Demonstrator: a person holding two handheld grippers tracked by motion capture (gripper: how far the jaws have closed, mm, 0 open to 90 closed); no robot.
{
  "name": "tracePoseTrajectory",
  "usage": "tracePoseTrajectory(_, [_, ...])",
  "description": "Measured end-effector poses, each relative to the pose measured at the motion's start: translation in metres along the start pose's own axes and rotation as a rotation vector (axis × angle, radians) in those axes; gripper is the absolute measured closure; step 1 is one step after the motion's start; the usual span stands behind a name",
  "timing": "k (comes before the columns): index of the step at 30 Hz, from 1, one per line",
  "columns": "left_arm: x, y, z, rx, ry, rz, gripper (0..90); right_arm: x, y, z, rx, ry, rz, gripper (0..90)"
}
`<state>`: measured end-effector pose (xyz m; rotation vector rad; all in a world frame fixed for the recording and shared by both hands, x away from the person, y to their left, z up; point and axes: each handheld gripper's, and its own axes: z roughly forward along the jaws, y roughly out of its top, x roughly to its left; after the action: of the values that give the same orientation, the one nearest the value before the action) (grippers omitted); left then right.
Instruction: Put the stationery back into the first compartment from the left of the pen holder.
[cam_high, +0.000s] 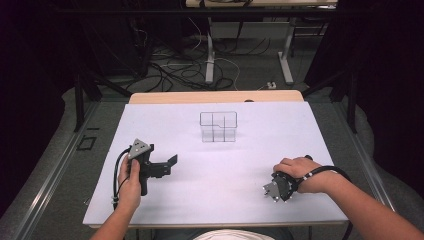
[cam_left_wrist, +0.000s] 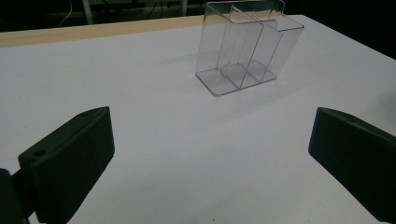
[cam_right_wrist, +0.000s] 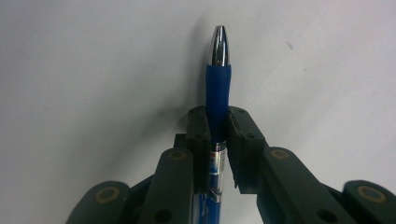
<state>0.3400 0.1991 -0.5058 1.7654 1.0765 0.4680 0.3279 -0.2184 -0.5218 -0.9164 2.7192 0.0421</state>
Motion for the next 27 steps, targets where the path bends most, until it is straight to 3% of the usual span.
tracePoseTrajectory(1, [0.0, 0.0, 0.0, 0.001, 0.002, 0.006, 0.0, 0.0, 0.0, -0.001, -0.001, -0.002, 0.011, 79.5])
tracePoseTrajectory(2, [0.0, 0.0, 0.0, 0.002, 0.001, 0.006, 0.1, -0.002, 0.002, -0.004, 0.033, -0.007, 0.001, 79.5])
tracePoseTrajectory(4, [0.0, 0.0, 0.0, 0.002, 0.002, 0.007, 0.1, -0.003, 0.001, -0.003, 0.006, -0.028, 0.017, 79.5])
tracePoseTrajectory(7, [0.001, 0.0, 0.0, 0.005, 0.002, 0.005, 0.1, -0.004, 0.004, -0.006, 0.033, -0.06, 0.05, 79.6])
tracePoseTrajectory(8, [0.001, 0.0, 0.0, 0.003, 0.003, 0.005, 0.1, -0.006, 0.004, -0.004, 0.018, -0.064, 0.054, 79.5])
tracePoseTrajectory(13, [0.001, 0.0, 0.0, 0.004, 0.003, 0.009, 0.1, -0.007, 0.005, -0.005, 0.018, -0.143, 0.11, 79.5])
tracePoseTrajectory(14, [0.001, 0.0, 0.0, 0.003, 0.003, 0.01, 0.1, -0.008, 0.006, -0.007, 0.044, -0.138, 0.127, 79.5])
tracePoseTrajectory(15, [0.001, 0.0, 0.0, 0.002, 0.003, 0.01, 0.1, -0.007, 0.005, -0.005, 0.031, -0.139, 0.159, 79.5])
tracePoseTrajectory(17, [0.001, 0.0, 0.0, 0.003, 0.003, 0.011, 0.1, -0.009, 0.005, -0.006, 0.031, -0.166, 0.177, 79.5])
tracePoseTrajectory(18, [0.001, 0.0, 0.0, 0.005, 0.003, 0.005, 0.1, -0.01, 0.005, -0.006, 0.019, -0.2, 0.195, 79.5])
tracePoseTrajectory(20, [0.001, 0.0, 0.0, 0.005, 0.001, 0.009, 0.1, -0.013, 0.007, -0.01, 0.028, -0.185, 0.221, 79.5])
tracePoseTrajectory(22, [0.001, 0.0, 0.001, 0.005, 0.001, 0.008, 0.1, -0.014, 0.008, -0.011, 0.012, -0.241, 0.251, 79.5])
tracePoseTrajectory(24, [0.001, -0.001, 0.001, 0.005, 0.001, 0.009, 0.1, -0.015, 0.01, -0.012, 0.011, -0.268, 0.279, 79.6])
tracePoseTrajectory(25, [0.001, -0.001, 0.001, 0.006, 0.001, 0.009, 0.1, -0.016, 0.011, -0.013, 0.013, -0.294, 0.292, 79.6])
tracePoseTrajectory(26, [0.001, -0.001, 0.001, 0.006, 0.001, 0.009, 0.1, -0.016, 0.011, -0.012, -0.007, -0.352, 0.297, 79.5])
tracePoseTrajectory(27, [0.0, -0.001, 0.001, 0.005, -0.002, 0.002, 0.1, -0.016, 0.012, -0.013, -0.004, -0.363, 0.324, 79.6])
